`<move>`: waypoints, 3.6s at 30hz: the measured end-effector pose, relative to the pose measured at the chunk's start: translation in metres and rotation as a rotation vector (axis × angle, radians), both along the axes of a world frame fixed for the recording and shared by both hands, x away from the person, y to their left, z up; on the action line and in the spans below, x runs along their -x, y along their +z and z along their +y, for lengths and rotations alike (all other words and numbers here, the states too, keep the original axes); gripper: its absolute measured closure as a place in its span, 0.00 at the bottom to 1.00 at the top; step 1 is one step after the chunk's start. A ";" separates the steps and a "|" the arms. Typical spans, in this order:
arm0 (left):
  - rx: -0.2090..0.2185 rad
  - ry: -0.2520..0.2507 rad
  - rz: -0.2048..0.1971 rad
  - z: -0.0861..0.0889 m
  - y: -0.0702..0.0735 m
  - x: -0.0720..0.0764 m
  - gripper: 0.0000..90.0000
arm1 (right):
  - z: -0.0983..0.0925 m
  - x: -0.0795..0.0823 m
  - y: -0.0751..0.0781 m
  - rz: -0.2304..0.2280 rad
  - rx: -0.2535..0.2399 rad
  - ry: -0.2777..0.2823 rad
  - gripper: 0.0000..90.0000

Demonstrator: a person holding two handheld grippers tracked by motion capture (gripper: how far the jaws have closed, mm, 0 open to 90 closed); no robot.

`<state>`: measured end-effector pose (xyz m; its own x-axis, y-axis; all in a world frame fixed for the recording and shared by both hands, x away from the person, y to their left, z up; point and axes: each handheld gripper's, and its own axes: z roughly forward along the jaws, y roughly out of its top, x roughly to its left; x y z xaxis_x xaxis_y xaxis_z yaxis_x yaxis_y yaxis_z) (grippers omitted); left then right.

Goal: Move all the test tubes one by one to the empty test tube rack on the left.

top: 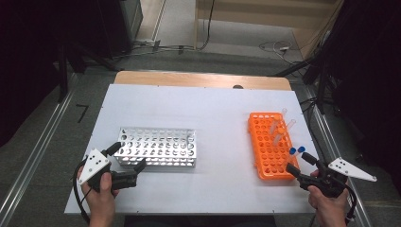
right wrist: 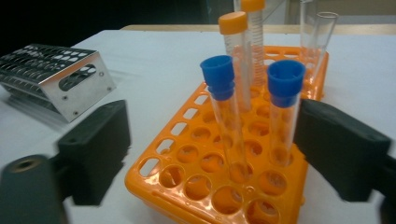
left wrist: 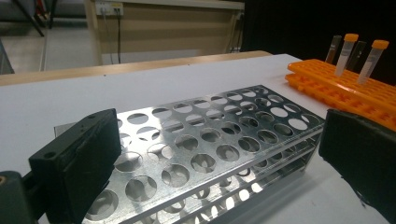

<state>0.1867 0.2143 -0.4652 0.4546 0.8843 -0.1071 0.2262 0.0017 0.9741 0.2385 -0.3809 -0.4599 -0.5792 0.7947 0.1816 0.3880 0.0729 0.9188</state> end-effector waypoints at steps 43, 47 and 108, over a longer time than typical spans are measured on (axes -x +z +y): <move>-0.020 -0.083 0.018 -0.021 0.001 -0.002 0.00 | 0.014 -0.019 -0.023 0.033 0.194 -0.080 0.84; -0.038 -0.090 0.018 -0.027 0.004 -0.001 0.00 | 0.015 -0.013 -0.014 -0.019 0.177 -0.087 0.84; -0.006 -0.551 0.156 -0.180 0.041 -0.048 0.73 | 0.192 0.001 0.012 -0.026 0.186 0.453 0.84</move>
